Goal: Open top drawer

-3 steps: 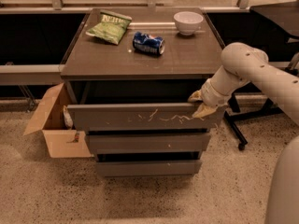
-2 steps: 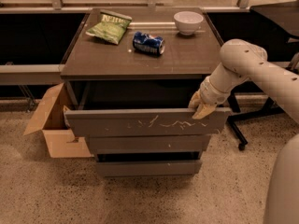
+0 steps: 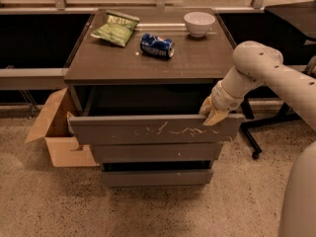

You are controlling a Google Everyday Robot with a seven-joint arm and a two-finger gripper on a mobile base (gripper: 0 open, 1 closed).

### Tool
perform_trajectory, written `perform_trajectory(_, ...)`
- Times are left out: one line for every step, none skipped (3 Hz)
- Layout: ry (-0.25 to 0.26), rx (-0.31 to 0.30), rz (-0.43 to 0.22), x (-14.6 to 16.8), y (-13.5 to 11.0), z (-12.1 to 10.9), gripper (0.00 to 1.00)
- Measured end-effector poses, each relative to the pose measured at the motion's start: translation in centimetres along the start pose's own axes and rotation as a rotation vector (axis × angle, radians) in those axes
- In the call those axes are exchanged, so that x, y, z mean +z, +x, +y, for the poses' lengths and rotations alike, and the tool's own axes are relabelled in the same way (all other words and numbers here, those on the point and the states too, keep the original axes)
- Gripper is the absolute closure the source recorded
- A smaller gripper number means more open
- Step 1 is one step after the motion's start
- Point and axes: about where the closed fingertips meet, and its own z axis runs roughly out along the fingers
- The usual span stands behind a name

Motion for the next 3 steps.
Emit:
perform_trajectory(0.0,0.0,0.0,0.0,0.0,0.0,0.5)
perform_trajectory(0.0,0.0,0.0,0.01,0.0,0.0,0.26)
perform_trajectory(0.0,0.0,0.0,0.01,0.0,0.0,0.05)
